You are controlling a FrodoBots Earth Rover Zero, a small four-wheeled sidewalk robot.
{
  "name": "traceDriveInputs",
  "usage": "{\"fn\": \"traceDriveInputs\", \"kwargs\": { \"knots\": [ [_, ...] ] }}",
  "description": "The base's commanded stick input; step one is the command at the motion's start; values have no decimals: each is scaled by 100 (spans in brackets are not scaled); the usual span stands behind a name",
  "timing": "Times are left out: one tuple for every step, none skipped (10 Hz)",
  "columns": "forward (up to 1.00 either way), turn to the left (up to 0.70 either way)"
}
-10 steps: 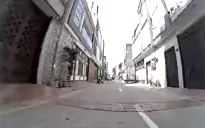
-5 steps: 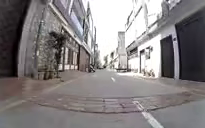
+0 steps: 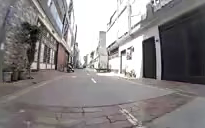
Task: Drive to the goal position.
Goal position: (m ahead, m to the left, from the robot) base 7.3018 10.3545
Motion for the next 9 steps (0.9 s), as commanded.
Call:
{"fn": "traceDriveInputs", "kwargs": {
  "knots": [
    [100, 0],
    [100, 0],
    [100, 0],
    [100, 0],
    [100, 0],
    [100, 0],
    [100, 0],
    [100, 0],
    [100, 0]
  ]
}}
